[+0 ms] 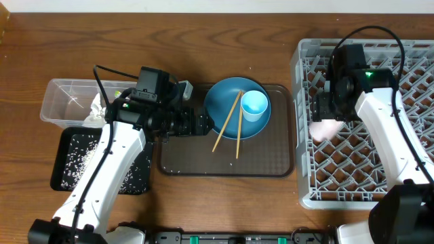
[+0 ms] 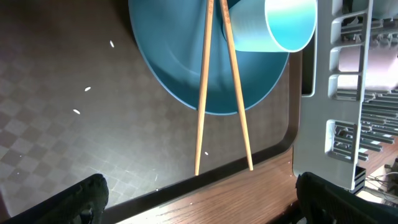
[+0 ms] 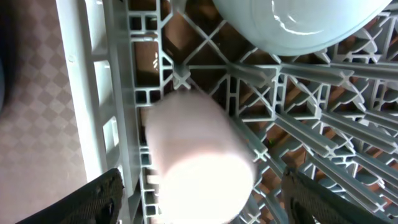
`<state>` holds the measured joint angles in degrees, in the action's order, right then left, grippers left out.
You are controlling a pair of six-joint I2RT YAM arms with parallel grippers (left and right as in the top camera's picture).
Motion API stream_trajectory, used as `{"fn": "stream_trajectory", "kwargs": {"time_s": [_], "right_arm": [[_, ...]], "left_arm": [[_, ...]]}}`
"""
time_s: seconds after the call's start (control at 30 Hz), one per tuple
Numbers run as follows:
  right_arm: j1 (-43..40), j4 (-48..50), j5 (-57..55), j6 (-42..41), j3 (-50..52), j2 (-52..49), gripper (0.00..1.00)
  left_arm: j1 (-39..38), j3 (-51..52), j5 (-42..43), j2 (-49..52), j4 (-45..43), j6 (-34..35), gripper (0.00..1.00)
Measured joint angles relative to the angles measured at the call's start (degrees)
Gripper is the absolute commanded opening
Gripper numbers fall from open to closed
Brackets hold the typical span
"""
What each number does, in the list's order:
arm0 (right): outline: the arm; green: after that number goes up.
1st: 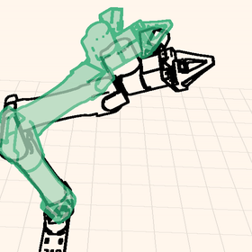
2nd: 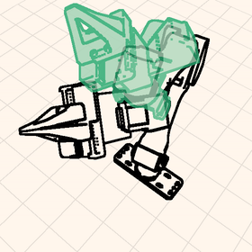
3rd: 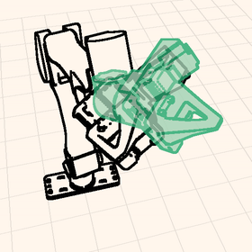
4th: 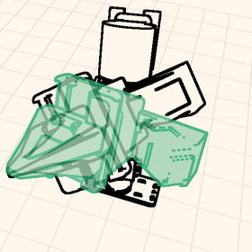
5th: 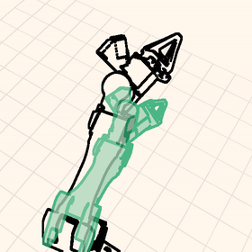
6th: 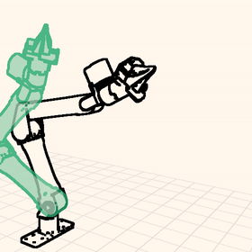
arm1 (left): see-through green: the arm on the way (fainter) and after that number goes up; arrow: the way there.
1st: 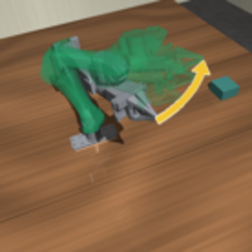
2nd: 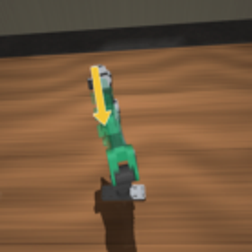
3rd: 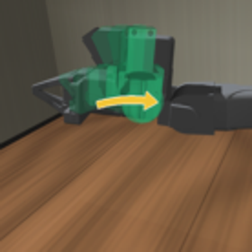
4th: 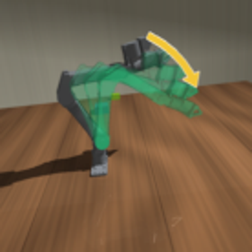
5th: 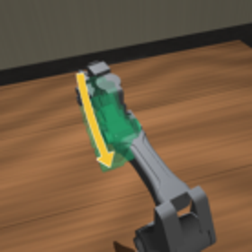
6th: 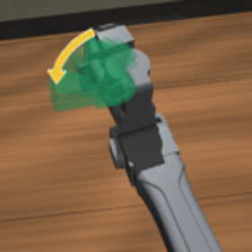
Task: Sort waste into correct bins and load items into the dishwasher rack
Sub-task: 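Release the cup and move right gripper to the teal plate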
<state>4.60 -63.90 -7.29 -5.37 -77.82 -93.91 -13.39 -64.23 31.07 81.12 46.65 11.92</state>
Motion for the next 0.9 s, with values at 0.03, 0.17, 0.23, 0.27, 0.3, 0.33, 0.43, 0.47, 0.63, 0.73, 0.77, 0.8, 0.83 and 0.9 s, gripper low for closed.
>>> {"fn": "stream_trajectory", "kwargs": {"time_s": [0.03,0.17,0.23,0.27,0.3,0.33,0.43,0.47,0.63,0.73,0.77,0.8,0.83,0.9], "right_arm": [[0.0,-0.15,0.0,0.0,0.0,0.0,0.8],[0.0,-0.33,0.0,0.0,0.0,0.0,0.78],[0.0,-0.35,0.02,0.0,-0.02,0.0,0.75],[0.0,-0.44,0.04,0.04,-0.02,0.0,0.74],[0.0,-0.7,0.11,0.02,-0.09,0.0,0.74],[0.0,-1.01,0.24,0.0,-0.17,0.02,0.73],[0.0,-1.92,1.68,-0.02,-1.2,0.35,0.72],[0.0,-1.95,2.25,-0.02,-1.6,0.61,0.71],[0.04,-1.33,10.45,0.09,-4.26,4.72,0.63],[0.46,-0.31,16.83,-0.22,-5.46,8.13,0.61],[1.03,-0.07,18.67,-0.52,-5.77,9.16,0.61],[1.88,0.13,20.13,-0.81,-5.92,9.84,0.6],[2.49,0.15,21.11,-1.18,-5.97,10.1,0.59],[5.2,0.76,22.49,-2.21,-5.99,10.03,0.57]], "left_arm": [[0.0,0.0,0.0,0.0,0.0,0.02,0.99],[0.0,0.0,0.0,0.0,0.0,0.02,0.99],[0.0,0.0,0.0,0.0,0.0,0.02,0.99],[0.0,0.02,0.0,0.0,0.0,0.02,0.99],[0.0,0.0,0.0,0.0,0.0,0.02,0.99],[0.0,0.0,0.0,0.0,0.0,0.02,0.99],[0.0,0.0,0.0,0.0,0.0,0.02,0.99],[0.0,0.0,0.0,0.0,-0.02,0.02,0.99],[0.0,0.0,0.0,0.0,-0.02,0.02,0.99],[0.0,0.0,-0.72,0.0,-0.39,0.02,0.99],[0.0,0.02,-1.51,0.0,-0.5,0.0,0.99],[0.0,0.0,-2.03,0.0,-0.55,0.02,0.99],[0.0,0.0,-2.73,0.0,-0.59,0.02,0.99],[0.0,0.0,-3.43,0.0,-0.59,0.02,0.99]]}}
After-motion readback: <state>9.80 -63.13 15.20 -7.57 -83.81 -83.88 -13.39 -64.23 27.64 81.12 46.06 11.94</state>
